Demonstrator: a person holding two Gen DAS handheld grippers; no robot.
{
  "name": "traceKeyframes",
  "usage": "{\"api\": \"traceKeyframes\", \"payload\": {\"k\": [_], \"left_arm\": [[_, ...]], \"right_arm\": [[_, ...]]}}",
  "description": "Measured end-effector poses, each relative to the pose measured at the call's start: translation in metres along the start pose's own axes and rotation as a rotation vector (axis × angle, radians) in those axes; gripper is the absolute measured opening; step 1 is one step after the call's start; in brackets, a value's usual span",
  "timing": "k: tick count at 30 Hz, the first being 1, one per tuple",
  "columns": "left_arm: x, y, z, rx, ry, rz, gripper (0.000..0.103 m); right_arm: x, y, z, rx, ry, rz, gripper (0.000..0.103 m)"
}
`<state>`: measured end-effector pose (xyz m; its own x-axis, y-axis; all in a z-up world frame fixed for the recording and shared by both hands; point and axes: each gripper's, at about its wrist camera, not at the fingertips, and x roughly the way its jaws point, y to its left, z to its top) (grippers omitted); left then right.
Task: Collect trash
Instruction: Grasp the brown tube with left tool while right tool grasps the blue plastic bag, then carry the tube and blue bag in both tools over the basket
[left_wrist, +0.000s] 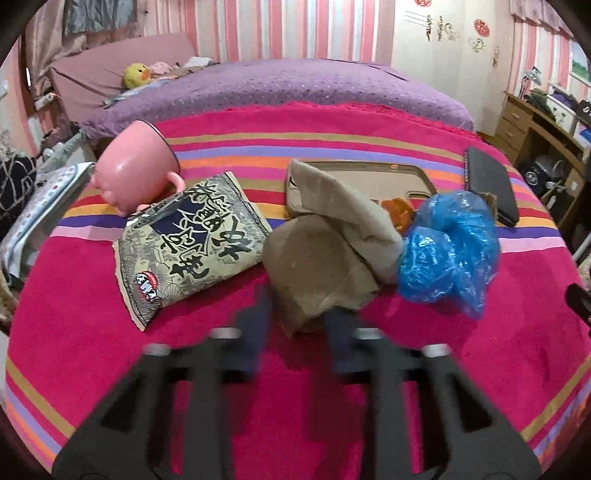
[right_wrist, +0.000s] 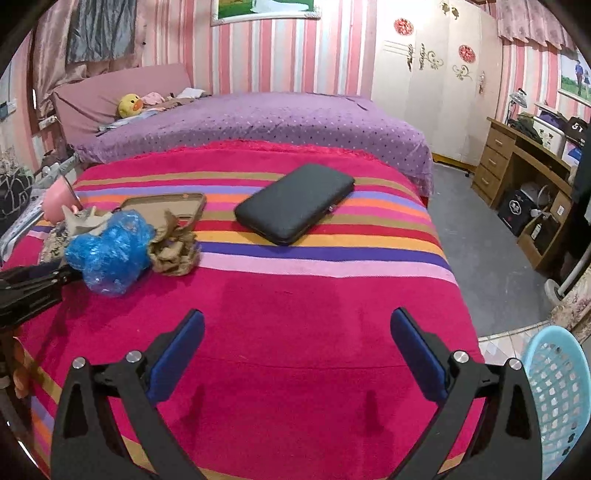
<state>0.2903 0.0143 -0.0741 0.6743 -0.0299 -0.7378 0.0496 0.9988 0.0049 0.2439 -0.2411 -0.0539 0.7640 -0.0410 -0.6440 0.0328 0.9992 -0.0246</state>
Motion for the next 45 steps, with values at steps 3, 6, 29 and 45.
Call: {"api": "traceKeyframes", "payload": {"k": [3, 6, 29, 45], "left_arm": [[-0.01, 0.01, -0.004, -0.01, -0.028, 0.033, 0.007], [-0.019, 0.022, -0.008, -0.031, -0.023, 0.035, 0.003], [-0.075, 0.09, -0.028, -0.074, -0.129, 0.159, 0.002], [-0.089, 0.055, -0.028, -0.049, -0.16, 0.108, 0.003]], "right_arm": [[-0.003, 0.009, -0.001, -0.02, -0.013, 0.018, 0.098], [-0.004, 0.02, -0.003, -0.021, -0.008, 0.054, 0.098], [0.034, 0.15, 0.021, -0.198, 0.024, 0.242, 0.059], [-0.036, 0.049, 0.014, -0.058, -0.072, 0.22, 0.023]]}}
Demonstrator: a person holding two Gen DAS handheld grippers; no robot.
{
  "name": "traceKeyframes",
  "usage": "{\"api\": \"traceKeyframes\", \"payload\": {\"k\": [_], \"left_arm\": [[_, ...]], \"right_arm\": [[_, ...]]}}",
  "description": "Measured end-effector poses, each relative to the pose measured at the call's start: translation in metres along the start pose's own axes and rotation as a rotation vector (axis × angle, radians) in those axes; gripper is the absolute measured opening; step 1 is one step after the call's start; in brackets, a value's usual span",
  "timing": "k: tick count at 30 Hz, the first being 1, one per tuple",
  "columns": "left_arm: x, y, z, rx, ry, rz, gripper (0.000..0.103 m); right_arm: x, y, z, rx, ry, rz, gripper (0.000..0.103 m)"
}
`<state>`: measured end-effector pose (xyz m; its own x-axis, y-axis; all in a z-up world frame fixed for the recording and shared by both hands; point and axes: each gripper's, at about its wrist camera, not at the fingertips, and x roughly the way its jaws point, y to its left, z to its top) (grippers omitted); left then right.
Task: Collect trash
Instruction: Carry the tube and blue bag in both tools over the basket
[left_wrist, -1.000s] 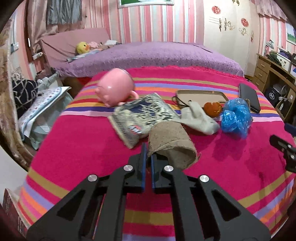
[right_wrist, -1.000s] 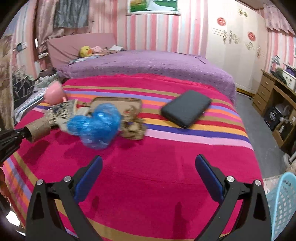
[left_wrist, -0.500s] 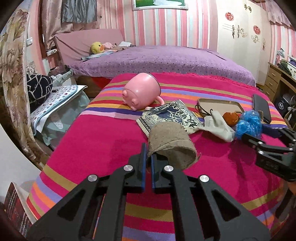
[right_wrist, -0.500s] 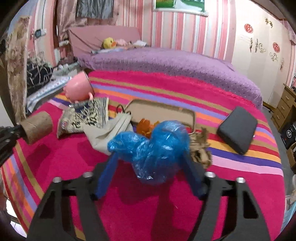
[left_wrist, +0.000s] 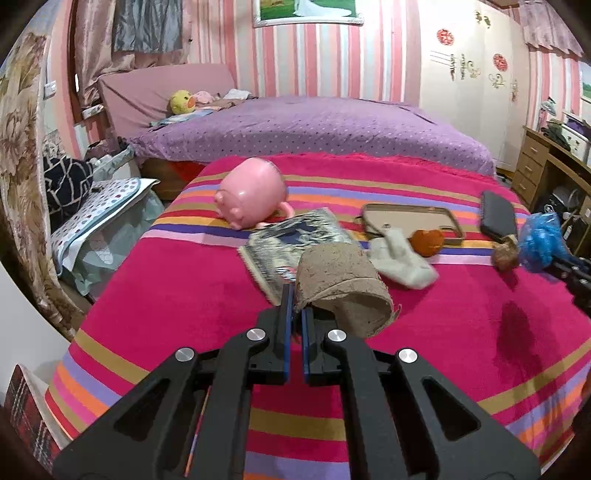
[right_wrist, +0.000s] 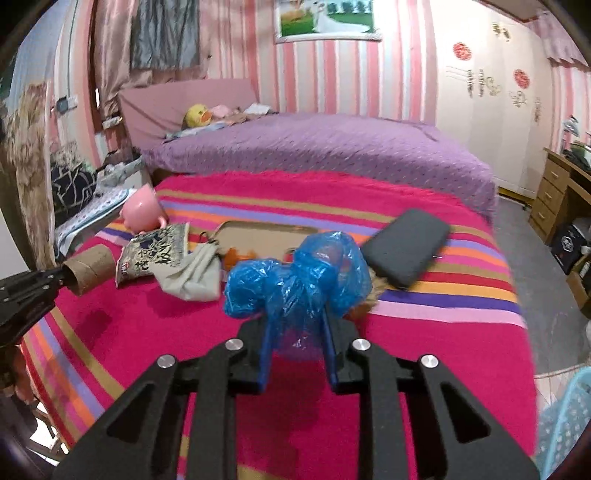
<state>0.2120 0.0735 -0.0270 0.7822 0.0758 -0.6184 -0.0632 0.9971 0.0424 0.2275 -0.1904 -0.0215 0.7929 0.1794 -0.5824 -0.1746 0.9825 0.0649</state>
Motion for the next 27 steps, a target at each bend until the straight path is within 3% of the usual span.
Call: {"api": "traceKeyframes", "payload": {"k": [11, 27], "left_arm": [[-0.036, -0.073, -0.005, 0.081, -0.045, -0.113, 0.003], [-0.055, -0.136, -0.026, 0.163, -0.055, -0.153, 0.003]], "right_arm": [[-0.062, -0.068, -0.027, 0.085, -0.01, -0.053, 0.023], [-0.099, -0.147, -0.055, 0.16, -0.039, -0.149, 0.023]]}}
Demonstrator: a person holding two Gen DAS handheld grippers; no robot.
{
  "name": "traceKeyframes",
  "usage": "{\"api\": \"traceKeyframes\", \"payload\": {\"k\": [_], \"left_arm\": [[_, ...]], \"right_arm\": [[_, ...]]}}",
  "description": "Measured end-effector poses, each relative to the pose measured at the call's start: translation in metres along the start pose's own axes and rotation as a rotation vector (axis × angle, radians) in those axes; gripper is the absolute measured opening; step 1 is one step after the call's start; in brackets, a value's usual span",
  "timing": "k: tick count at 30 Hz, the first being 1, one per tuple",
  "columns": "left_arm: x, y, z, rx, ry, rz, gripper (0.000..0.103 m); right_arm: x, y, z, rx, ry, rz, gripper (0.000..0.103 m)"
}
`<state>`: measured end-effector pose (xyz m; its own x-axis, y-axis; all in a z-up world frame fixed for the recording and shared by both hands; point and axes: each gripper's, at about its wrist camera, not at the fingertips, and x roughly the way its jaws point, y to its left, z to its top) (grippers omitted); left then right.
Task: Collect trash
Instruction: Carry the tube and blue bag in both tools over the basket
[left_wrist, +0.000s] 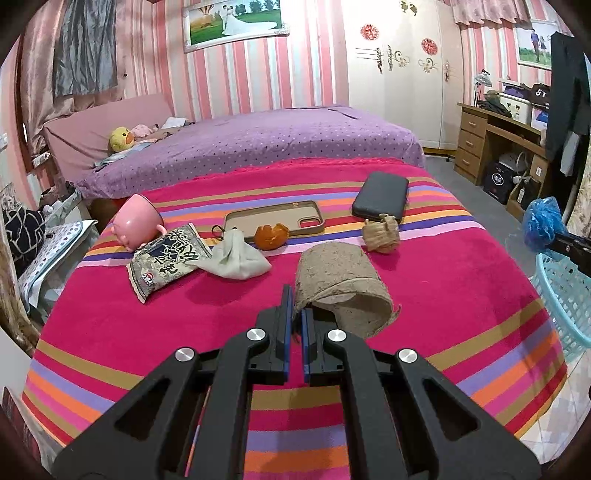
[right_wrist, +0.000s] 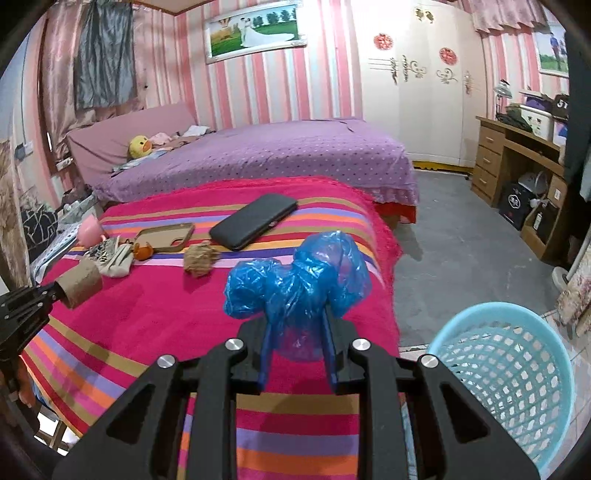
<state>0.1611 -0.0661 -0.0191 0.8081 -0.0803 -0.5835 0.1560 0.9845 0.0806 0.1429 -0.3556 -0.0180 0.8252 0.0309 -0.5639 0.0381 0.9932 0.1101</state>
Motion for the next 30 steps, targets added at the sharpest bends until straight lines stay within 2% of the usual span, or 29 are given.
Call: {"api": "traceKeyframes", "payload": {"k": [12, 19, 24, 30], "left_arm": [[-0.004, -0.037, 0.003, 0.02, -0.023, 0.012, 0.003], [-0.016, -0.08, 0.018, 0.063, -0.062, -0.023, 0.003], [-0.015, -0.116, 0.025, 0.076, -0.062, -0.07, 0.003], [-0.016, -0.165, 0.039, 0.107, -0.084, -0.131, 0.003]], "right_arm": [[-0.018, -0.034, -0.005, 0.006, -0.021, -0.03, 0.023], [-0.033, -0.07, -0.006, 0.049, -0.046, -0.074, 0.023], [-0.042, -0.103, -0.009, 0.085, -0.062, -0.095, 0.023], [-0.052, -0.146, -0.018, 0.121, -0.069, -0.16, 0.023]]}}
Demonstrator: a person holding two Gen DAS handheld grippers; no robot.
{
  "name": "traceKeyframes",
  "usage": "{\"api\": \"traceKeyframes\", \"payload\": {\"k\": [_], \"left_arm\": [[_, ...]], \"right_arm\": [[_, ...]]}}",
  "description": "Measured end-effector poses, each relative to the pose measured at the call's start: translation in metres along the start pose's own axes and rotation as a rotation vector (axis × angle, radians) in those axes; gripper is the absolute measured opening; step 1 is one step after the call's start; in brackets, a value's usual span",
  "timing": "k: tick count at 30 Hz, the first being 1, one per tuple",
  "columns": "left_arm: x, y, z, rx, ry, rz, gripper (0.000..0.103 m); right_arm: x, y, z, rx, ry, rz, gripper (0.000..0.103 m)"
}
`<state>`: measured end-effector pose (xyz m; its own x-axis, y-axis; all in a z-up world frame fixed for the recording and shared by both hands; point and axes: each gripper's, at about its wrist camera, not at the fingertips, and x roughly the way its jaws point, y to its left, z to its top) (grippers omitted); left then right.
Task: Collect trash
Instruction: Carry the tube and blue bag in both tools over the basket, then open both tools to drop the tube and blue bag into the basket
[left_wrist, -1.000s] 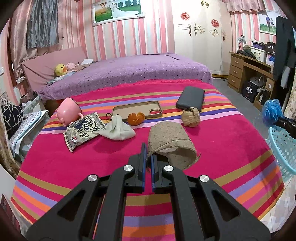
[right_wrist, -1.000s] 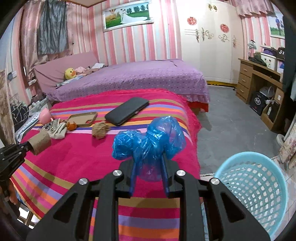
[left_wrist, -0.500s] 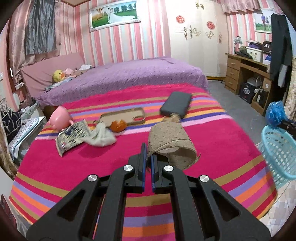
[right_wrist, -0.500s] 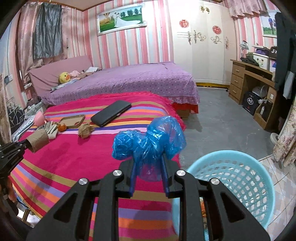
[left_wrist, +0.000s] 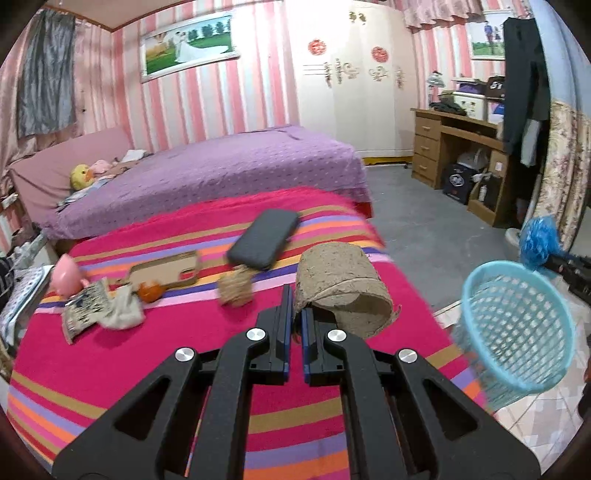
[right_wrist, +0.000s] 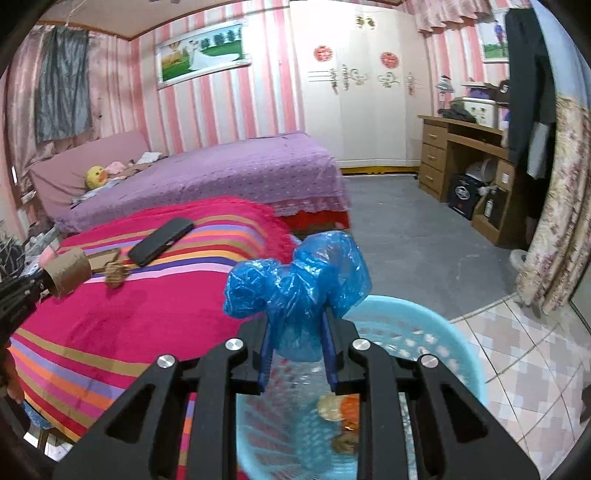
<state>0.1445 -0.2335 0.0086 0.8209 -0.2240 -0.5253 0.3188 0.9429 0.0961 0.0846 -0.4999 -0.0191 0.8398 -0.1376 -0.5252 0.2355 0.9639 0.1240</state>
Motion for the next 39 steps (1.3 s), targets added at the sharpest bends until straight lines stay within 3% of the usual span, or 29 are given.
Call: {"api": "traceKeyframes", "payload": {"k": [11, 22, 23, 25, 27, 31, 33, 35, 39], "left_arm": [[0.026, -0.115, 0.002, 0.096, 0.032, -0.162, 0.003], [0.057, -0.184, -0.023, 0.136, 0.109, -0.3, 0.003], [0.058, -0.188, -0.024, 0.145, 0.115, -0.306, 0.006], [0.061, -0.194, -0.026, 0.168, 0.134, -0.317, 0.022], [0.062, -0.192, -0.026, 0.159, 0.135, -0.317, 0.058], [0.061, -0.182, -0.021, 0.16, 0.1, -0.277, 0.074], [0.058, -0.17, -0.017, 0.133, 0.071, -0.242, 0.09], [0.057, -0.161, -0.012, 0.115, 0.051, -0.225, 0.095], [0.055, -0.144, -0.006, 0.1, 0.023, -0.198, 0.097]], "right_arm": [[0.002, -0.072, -0.011, 0.04, 0.017, -0.132, 0.023], [-0.002, -0.099, -0.016, 0.081, 0.012, -0.18, 0.023], [-0.003, -0.1, -0.016, 0.084, 0.01, -0.179, 0.023], [-0.002, -0.1, -0.016, 0.086, 0.01, -0.173, 0.023], [-0.001, -0.098, -0.018, 0.078, 0.016, -0.171, 0.023], [0.0, -0.095, -0.02, 0.066, 0.023, -0.166, 0.023], [0.0, -0.099, -0.021, 0.068, 0.024, -0.163, 0.023], [0.0, -0.1, -0.021, 0.077, 0.026, -0.155, 0.023], [0.005, -0.098, -0.023, 0.081, 0.033, -0.141, 0.024]]}}
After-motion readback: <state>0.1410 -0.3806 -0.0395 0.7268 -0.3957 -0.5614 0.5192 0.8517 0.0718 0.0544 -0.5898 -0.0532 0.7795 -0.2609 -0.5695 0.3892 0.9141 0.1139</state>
